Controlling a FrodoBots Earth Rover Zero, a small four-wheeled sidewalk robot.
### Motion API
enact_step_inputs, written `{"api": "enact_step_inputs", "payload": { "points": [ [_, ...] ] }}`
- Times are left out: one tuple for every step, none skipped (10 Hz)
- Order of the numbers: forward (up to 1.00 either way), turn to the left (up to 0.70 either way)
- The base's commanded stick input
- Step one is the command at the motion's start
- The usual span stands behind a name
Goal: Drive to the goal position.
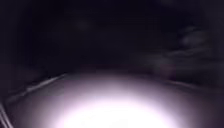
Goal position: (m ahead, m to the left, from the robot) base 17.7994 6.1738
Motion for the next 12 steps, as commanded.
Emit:
{"api": "enact_step_inputs", "payload": {
  "points": [
    [1.00, 0.00],
    [1.00, 0.00],
    [1.00, 0.00],
    [1.00, 0.00],
    [1.00, 0.00],
    [1.00, 0.00],
    [1.00, 0.00],
    [1.00, 0.00],
    [1.00, 0.00],
    [1.00, 0.00],
    [1.00, 0.00],
    [1.00, 0.00]
  ]
}}
